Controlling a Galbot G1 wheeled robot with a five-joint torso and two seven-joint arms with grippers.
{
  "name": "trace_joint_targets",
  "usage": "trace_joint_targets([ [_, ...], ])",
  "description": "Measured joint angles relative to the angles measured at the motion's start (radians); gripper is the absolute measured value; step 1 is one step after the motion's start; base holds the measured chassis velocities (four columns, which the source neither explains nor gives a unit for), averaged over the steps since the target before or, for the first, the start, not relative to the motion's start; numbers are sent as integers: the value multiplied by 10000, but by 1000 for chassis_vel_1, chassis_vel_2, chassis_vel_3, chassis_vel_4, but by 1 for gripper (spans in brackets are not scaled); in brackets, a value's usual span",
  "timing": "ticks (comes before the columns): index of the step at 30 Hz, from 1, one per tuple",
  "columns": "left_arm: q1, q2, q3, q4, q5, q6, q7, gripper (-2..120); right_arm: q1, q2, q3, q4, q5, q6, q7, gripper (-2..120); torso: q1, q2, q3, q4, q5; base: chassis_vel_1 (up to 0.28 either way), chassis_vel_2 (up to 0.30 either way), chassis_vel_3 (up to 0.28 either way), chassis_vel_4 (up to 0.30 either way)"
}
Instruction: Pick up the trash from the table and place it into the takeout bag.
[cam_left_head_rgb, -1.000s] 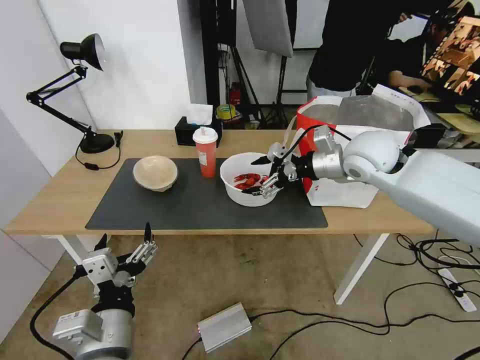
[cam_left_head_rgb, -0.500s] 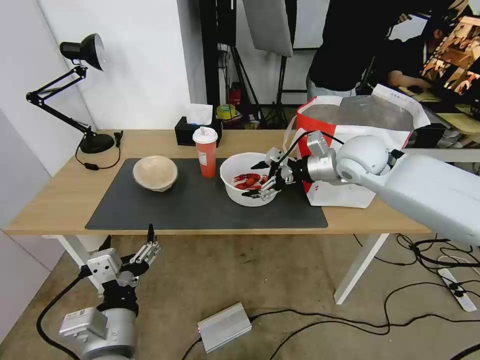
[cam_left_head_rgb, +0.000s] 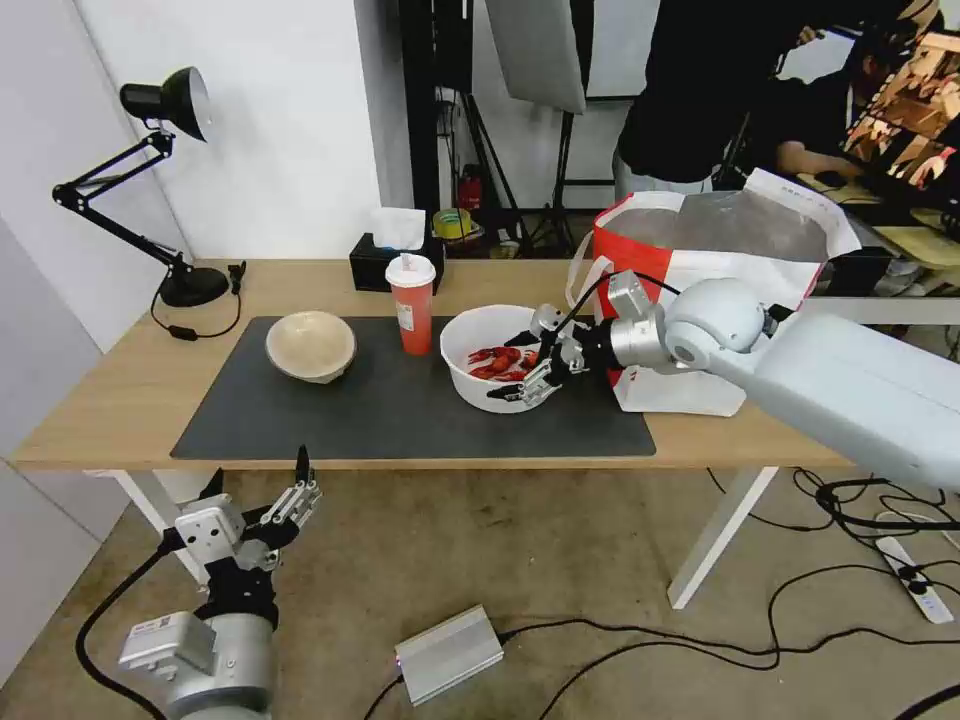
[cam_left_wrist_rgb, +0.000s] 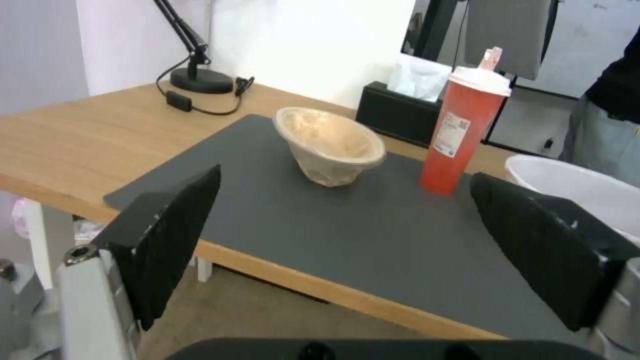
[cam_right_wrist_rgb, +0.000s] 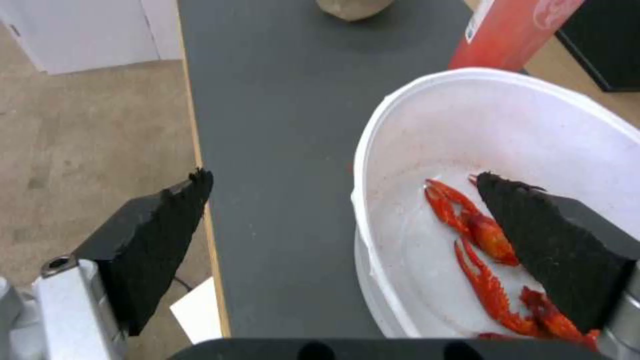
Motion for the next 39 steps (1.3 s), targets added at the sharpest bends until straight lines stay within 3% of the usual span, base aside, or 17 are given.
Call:
trace_joint_targets([
  [39,72,-108,39,-154,62,5,-2,100,73,587,-456,-1278,-267,144,-689,100,0,0,1,1,0,0,0,0,0],
])
